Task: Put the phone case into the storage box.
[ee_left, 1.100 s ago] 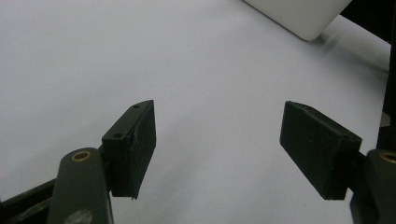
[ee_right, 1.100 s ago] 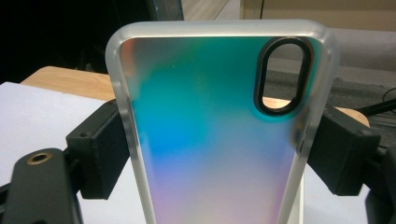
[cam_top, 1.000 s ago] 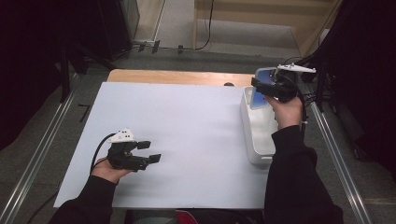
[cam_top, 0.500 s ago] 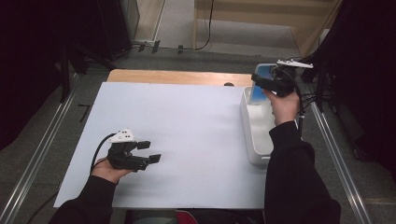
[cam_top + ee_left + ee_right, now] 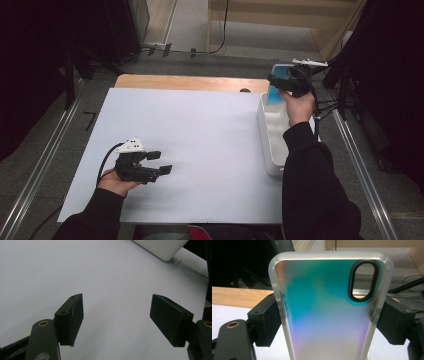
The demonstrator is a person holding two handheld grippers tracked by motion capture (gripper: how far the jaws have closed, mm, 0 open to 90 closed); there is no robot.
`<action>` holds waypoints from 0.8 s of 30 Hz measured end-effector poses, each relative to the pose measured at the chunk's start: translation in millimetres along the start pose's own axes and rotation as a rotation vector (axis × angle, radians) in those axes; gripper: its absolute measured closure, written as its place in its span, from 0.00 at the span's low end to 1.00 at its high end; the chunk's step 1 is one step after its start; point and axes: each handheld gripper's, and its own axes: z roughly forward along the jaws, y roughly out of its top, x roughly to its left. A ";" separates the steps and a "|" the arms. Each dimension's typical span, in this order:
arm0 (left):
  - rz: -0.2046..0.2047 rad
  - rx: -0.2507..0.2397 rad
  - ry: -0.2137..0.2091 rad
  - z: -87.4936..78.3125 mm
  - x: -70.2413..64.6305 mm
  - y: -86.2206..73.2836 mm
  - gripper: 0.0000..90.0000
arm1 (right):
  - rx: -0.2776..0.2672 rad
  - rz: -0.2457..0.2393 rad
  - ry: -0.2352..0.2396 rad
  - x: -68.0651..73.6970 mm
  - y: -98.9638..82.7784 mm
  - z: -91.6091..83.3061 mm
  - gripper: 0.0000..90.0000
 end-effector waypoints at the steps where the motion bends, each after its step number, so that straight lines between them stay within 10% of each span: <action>1: -0.001 0.000 -0.001 0.0 -0.1 0.0 0.30 | 0.004 0.006 -0.004 0.4 -0.8 2.1 0.16; 24: -0.001 -0.002 0.002 -0.9 0.0 0.0 0.30 | 0.024 0.001 -0.071 5.9 -10.2 21.4 0.16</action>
